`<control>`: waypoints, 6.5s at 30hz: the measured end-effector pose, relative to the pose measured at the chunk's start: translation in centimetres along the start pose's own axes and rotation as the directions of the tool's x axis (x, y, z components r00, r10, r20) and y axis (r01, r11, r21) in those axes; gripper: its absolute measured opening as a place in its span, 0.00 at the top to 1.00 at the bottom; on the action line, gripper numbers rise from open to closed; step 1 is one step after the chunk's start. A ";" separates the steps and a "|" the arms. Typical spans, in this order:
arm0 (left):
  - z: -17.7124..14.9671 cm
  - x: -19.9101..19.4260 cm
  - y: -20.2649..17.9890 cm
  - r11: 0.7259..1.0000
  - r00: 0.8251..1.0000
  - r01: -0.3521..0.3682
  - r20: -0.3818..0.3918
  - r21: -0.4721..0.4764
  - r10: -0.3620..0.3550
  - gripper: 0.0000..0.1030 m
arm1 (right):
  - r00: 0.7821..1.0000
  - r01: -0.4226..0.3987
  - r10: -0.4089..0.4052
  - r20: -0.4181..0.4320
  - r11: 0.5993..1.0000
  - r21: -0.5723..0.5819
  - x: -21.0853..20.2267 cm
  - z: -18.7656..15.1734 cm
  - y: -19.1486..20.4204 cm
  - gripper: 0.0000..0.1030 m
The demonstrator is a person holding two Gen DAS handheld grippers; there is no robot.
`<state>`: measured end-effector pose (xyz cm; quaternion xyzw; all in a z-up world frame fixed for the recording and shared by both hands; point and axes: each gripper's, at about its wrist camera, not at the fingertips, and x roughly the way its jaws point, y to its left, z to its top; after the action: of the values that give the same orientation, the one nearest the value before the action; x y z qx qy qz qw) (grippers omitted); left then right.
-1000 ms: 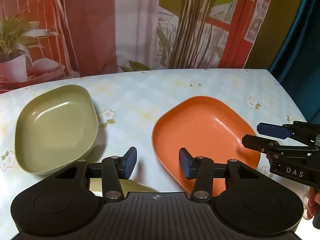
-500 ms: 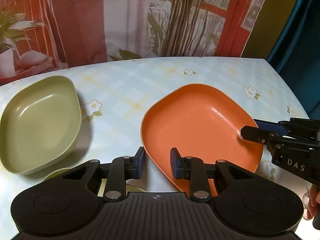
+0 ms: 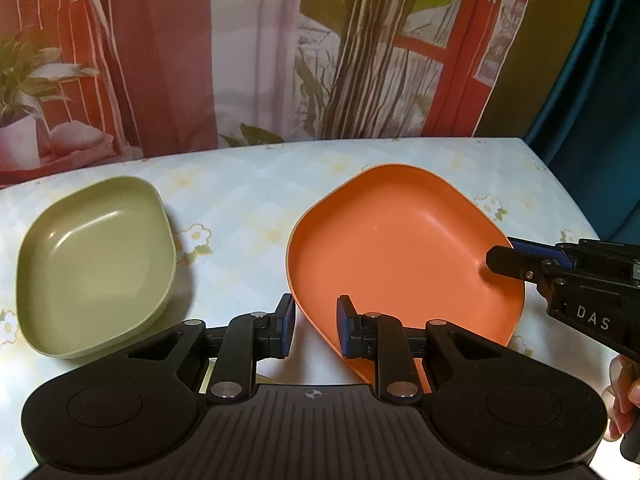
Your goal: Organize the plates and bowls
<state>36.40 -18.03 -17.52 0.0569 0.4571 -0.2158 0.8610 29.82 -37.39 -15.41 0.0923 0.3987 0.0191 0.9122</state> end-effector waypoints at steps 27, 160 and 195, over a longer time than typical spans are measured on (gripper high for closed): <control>-2.6 -9.9 5.3 0.999 0.997 0.042 0.070 -0.033 -0.039 0.76 | 0.996 -0.048 0.054 0.071 0.995 -0.082 -5.6 2.5 7.0 0.89; -0.4 -5.3 22.9 0.957 0.986 -0.115 0.085 -0.267 0.142 0.62 | 0.986 -0.145 0.127 -0.107 0.974 -0.173 12.3 8.5 18.6 0.53; 1.2 -7.6 17.8 0.983 0.993 -0.061 0.087 -0.174 0.077 0.83 | 0.976 -0.204 0.189 -0.106 0.966 -0.158 9.0 8.1 18.4 0.90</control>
<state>41.09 0.09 -12.45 -0.0118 0.4307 -0.1482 0.8901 42.58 -19.58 -13.11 0.0532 0.4253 0.1473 0.8914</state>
